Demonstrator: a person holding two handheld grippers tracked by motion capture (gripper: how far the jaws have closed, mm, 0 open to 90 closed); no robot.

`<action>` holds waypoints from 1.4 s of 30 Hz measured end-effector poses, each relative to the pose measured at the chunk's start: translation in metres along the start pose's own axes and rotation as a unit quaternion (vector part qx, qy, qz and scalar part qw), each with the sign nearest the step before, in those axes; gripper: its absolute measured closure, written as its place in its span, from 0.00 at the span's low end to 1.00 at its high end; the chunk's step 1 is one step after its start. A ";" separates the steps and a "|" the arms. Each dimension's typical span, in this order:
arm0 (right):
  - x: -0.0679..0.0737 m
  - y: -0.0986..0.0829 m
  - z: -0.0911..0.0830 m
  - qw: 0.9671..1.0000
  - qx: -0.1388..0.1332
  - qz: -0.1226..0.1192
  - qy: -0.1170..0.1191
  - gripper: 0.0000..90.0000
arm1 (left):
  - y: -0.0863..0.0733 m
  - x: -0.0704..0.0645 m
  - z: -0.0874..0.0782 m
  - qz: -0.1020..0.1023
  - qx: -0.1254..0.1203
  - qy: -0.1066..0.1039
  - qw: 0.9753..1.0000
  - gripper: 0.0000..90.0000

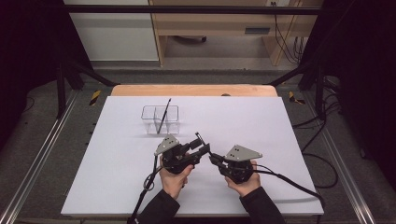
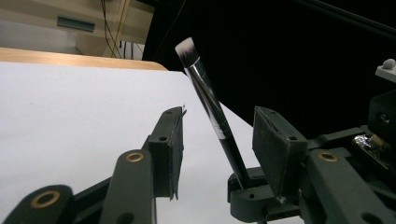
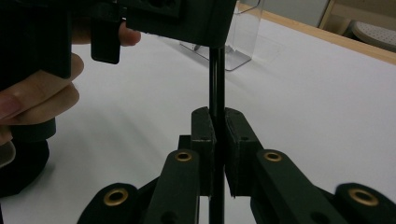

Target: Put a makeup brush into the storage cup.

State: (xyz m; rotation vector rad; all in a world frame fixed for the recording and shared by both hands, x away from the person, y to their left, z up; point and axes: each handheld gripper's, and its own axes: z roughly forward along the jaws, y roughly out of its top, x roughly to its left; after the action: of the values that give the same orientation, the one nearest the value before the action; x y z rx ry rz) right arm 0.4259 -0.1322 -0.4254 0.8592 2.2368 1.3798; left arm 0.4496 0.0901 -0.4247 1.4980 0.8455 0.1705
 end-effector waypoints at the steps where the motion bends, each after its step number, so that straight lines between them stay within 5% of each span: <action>1: 0.000 0.000 0.000 1.000 0.001 0.000 0.000 0.93 | 0.000 0.000 0.000 -0.001 -0.001 0.000 1.000 0.60; 21: 0.001 0.000 0.001 1.000 -0.005 0.004 0.003 0.93 | -0.003 -0.001 0.001 -0.022 -0.011 -0.004 1.000 0.83; 42: 0.001 0.000 0.002 1.000 -0.004 0.008 0.008 0.93 | -0.004 -0.006 -0.001 -0.027 -0.022 -0.012 0.999 0.89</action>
State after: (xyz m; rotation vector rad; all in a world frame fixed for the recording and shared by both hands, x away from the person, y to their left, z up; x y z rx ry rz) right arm 0.4260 -0.1302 -0.4268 0.8684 2.2392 1.4069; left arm 0.4430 0.0862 -0.4260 1.4329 0.8571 0.1303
